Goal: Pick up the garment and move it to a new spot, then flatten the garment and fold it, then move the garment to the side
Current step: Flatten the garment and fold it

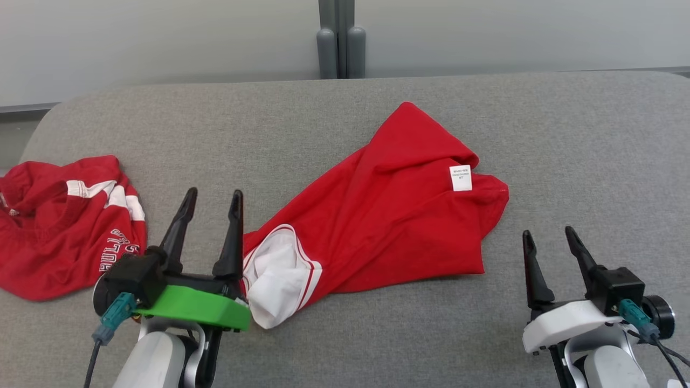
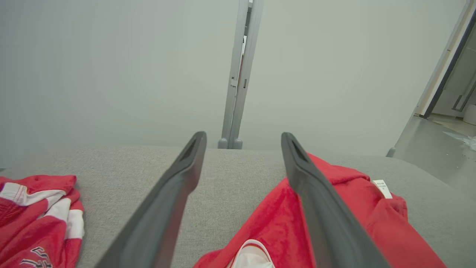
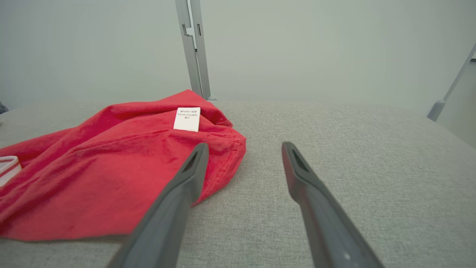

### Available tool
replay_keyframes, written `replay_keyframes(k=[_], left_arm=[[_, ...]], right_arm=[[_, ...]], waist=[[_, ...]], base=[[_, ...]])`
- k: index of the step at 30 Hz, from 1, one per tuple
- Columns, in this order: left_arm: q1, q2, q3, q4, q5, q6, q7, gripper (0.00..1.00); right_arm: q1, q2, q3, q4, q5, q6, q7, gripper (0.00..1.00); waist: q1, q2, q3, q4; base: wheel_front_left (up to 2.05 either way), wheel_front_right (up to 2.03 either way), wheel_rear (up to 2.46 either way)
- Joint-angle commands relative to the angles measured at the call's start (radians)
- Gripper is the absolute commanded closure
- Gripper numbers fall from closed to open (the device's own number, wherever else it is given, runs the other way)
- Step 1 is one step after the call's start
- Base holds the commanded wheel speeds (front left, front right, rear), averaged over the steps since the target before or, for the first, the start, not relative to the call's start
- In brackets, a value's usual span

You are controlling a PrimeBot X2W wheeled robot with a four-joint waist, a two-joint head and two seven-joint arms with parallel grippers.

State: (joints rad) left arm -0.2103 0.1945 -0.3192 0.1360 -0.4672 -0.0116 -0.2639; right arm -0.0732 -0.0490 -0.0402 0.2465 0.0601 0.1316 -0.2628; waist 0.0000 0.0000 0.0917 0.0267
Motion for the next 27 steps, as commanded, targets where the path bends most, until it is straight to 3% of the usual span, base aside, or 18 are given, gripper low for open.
replay_keyframes(k=[1, 5, 9, 14, 18, 27], left_arm=[[0.019, -0.021, 0.041, 0.016, 0.029, -0.017, 0.0, 0.0], [0.046, -0.091, 0.168, 0.06, 0.091, -0.062, 0.0, 0.0], [0.07, -0.125, 0.248, 0.094, 0.129, -0.092, 0.0, 0.0], [0.083, -0.138, 0.27, 0.105, 0.154, -0.112, 0.0, 0.0], [0.072, -0.142, 0.264, 0.092, 0.166, -0.119, 0.0, 0.0], [0.022, -0.143, 0.201, 0.081, 0.148, -0.12, -0.001, 0.0]], right_arm=[[-0.019, -0.003, 0.012, 0.013, -0.004, -0.002, -0.003, 0.0], [-0.057, -0.003, 0.04, 0.063, -0.014, -0.002, -0.003, 0.0], [-0.081, -0.003, 0.052, 0.104, -0.017, -0.002, 0.004, 0.0], [-0.137, -0.003, 0.047, 0.122, 0.134, -0.002, 0.043, 0.0], [-0.233, -0.01, 0.024, 0.152, 0.253, -0.002, 0.216, 0.0], [-0.438, -0.057, -0.026, 0.304, 0.369, -0.001, 0.524, 0.0]], waist=[[0.0, 0.0, -0.006, -0.008], [0.0, 0.0, -0.014, -0.018], [0.0, 0.0, -0.02, -0.019], [0.0, 0.0, -0.009, -0.009], [0.0, 0.0, 0.019, -0.006], [0.0, 0.0, 0.096, 0.042]], base=[[0.0, 0.0, 0.0], [0.0, 0.0, 0.0], [0.0, 0.0, 0.0], [0.0, 0.0, 0.0], [0.0, 0.0, 0.0], [0.0, 0.0, 0.0]])
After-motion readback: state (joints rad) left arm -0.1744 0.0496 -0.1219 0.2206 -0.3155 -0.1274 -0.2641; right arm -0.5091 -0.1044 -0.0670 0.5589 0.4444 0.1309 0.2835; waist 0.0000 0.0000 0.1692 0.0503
